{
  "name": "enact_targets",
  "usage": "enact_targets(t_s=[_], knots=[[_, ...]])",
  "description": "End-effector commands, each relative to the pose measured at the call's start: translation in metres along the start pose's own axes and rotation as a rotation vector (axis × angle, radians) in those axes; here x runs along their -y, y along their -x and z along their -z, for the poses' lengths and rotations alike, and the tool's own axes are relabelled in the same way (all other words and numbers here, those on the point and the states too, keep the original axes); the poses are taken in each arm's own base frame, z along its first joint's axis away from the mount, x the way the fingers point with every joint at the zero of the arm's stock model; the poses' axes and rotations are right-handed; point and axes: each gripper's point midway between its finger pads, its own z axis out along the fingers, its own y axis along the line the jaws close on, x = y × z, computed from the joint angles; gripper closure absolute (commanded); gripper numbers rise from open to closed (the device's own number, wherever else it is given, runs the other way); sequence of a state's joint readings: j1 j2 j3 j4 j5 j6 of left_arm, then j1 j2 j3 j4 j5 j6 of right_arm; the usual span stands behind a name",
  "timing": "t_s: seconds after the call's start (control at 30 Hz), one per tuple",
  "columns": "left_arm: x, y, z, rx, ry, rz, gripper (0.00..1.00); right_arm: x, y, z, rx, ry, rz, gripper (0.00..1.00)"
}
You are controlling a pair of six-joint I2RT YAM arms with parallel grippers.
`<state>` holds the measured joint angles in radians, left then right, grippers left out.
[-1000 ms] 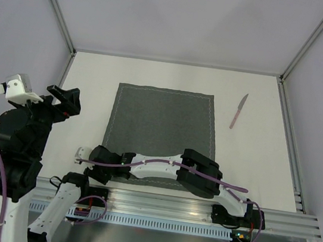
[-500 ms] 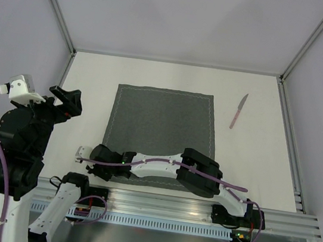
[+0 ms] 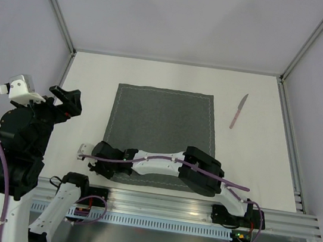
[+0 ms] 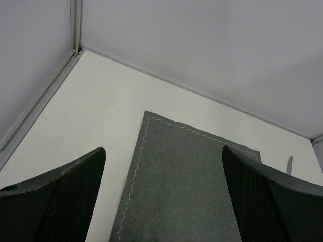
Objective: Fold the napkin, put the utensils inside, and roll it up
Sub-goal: Fold the napkin
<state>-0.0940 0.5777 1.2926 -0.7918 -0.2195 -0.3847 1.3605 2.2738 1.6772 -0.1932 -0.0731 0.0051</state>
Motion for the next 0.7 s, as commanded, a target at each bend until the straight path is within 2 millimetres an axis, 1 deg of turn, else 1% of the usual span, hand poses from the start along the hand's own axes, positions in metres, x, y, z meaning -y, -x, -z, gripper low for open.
enact_targets(t_s=[0.0,0.07,0.1,0.2,0.37,0.4,0.53,0.6,0.67], knots=[[-0.004,-0.001,0.001,-0.001,0.010,-0.035,0.00,0.004,0.035,0.030,0.066,-0.013,-0.014,0.85],[-0.004,-0.002,0.001,-0.002,0.011,-0.035,0.00,0.005,0.040,0.034,0.072,-0.014,-0.015,0.85],[-0.004,-0.002,0.001,-0.003,0.011,-0.035,0.00,0.007,0.046,0.038,0.086,-0.017,-0.019,0.85],[-0.005,-0.002,0.002,0.001,0.013,-0.035,0.00,0.010,0.055,0.043,0.104,-0.013,-0.024,0.85],[-0.007,-0.005,0.001,-0.003,0.020,-0.036,0.00,0.016,0.065,0.050,0.124,-0.017,-0.040,0.85],[-0.007,-0.006,0.001,-0.006,0.021,-0.037,0.00,0.019,0.069,0.054,0.134,-0.021,-0.043,0.85],[-0.007,-0.009,0.000,-0.011,0.020,-0.033,0.00,0.032,0.074,0.062,0.146,-0.041,-0.053,0.85],[-0.007,-0.011,0.001,-0.016,0.015,-0.031,0.00,0.045,0.077,0.070,0.157,-0.071,-0.052,0.85],[-0.007,-0.013,0.001,-0.019,0.013,-0.028,0.00,0.053,0.078,0.076,0.163,-0.097,-0.054,0.85]])
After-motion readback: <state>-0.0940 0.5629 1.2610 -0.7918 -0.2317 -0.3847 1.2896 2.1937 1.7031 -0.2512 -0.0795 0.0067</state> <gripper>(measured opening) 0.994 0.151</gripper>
